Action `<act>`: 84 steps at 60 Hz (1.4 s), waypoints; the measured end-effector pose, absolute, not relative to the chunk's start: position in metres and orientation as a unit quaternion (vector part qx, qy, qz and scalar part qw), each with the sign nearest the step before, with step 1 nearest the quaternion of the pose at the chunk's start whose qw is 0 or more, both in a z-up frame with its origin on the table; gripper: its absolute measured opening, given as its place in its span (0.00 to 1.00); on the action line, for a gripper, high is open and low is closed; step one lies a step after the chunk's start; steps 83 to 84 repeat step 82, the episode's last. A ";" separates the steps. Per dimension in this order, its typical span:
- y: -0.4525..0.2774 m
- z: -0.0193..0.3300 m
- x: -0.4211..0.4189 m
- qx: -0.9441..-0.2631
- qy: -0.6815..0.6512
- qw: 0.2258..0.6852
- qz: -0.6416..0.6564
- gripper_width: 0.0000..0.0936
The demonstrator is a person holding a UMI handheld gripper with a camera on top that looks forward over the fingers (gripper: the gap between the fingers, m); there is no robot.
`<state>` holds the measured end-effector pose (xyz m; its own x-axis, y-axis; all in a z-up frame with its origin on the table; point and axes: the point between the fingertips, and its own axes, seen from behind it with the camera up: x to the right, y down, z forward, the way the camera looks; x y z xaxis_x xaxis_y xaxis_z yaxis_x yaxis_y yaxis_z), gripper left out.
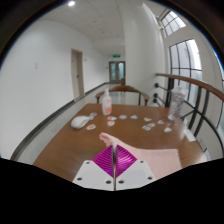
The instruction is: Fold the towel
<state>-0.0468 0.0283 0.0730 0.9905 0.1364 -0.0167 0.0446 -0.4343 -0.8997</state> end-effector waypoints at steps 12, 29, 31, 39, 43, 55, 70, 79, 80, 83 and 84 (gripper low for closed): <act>0.021 0.080 0.106 -0.850 0.034 0.524 -0.043 0.03; 0.014 0.006 0.164 -0.884 0.109 0.455 -0.002 0.37; 0.011 0.008 0.167 -0.882 0.114 0.457 -0.001 0.56; -0.009 0.028 0.176 -0.872 0.117 0.474 -0.025 0.96; -0.024 0.039 0.173 -0.866 0.103 0.489 -0.034 0.90; -0.098 0.080 0.135 -0.841 0.065 0.536 -0.028 0.90; -0.175 0.109 0.091 -0.814 0.011 0.579 -0.046 0.90; -0.193 0.104 0.080 -0.817 0.023 0.576 -0.007 0.88; -0.193 0.103 0.077 -0.817 0.022 0.577 -0.001 0.89; -0.194 0.102 0.073 -0.818 0.022 0.575 0.010 0.89; -0.194 0.102 0.073 -0.818 0.022 0.575 0.010 0.89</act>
